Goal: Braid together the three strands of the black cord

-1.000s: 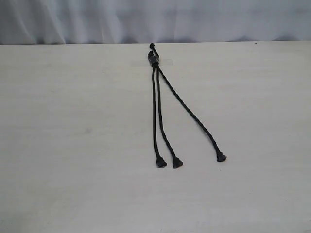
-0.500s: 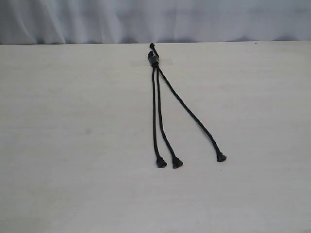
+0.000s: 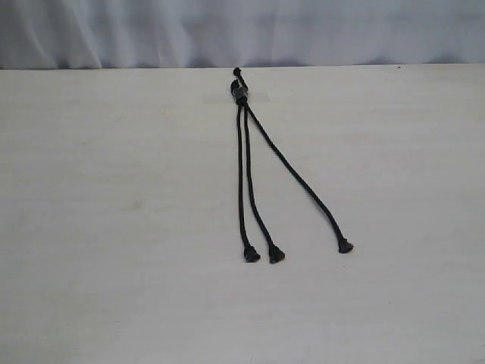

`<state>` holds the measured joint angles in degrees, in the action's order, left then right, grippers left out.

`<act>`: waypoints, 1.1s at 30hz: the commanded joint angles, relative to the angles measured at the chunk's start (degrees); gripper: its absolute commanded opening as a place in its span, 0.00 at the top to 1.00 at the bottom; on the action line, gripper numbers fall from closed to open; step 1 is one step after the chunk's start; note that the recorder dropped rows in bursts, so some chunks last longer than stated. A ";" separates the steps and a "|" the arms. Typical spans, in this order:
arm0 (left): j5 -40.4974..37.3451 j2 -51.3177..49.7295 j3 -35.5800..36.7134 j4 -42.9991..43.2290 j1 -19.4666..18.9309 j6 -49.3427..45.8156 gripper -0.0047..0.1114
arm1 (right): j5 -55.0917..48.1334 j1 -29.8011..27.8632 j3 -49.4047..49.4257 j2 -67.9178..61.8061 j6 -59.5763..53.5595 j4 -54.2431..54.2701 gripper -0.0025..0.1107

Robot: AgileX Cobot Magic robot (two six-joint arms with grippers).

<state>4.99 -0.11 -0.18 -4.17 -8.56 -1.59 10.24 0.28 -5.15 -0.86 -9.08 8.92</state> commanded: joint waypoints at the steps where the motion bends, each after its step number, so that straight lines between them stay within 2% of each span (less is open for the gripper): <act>1: -6.35 -3.83 -4.08 -0.73 0.32 0.33 0.96 | -9.82 -0.14 -5.85 -8.06 -0.60 1.35 0.94; 7: -25.15 -25.52 -19.32 0.77 0.32 0.33 0.96 | -30.93 -0.14 -20.79 -29.21 -0.60 1.35 0.94; 10: -31.71 -37.74 -24.77 2.04 0.32 0.33 0.96 | -39.19 -0.14 -27.41 -39.73 -0.60 6.78 0.94; 14: -31.86 -51.13 -27.08 -0.22 0.32 0.33 0.96 | -39.21 -0.14 -32.28 -51.71 -0.73 14.34 0.94; 18: -32.50 -57.89 -27.17 -3.09 0.32 0.33 0.96 | -35.43 -0.14 -32.45 -61.69 -1.05 20.98 0.94; 20: -32.96 -59.90 -27.74 -4.31 0.32 0.33 0.96 | -37.32 -0.01 -33.54 -65.83 -6.06 24.08 0.94; 23: -37.72 -62.30 -31.02 -4.93 0.32 0.33 0.96 | -40.75 3.55 -36.56 -72.21 -10.09 24.64 0.94; 27: -45.15 -65.36 -37.52 -2.83 2.25 0.33 0.96 | -41.38 12.67 -41.65 -81.27 -10.32 22.22 0.94; 33: -49.08 -68.06 -41.18 0.67 10.50 2.79 0.96 | -45.84 24.03 -51.93 -93.84 -0.47 8.37 0.94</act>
<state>-42.52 -67.09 -40.59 -4.48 -1.56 -0.69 -33.52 20.53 -52.82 -89.89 -14.66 24.46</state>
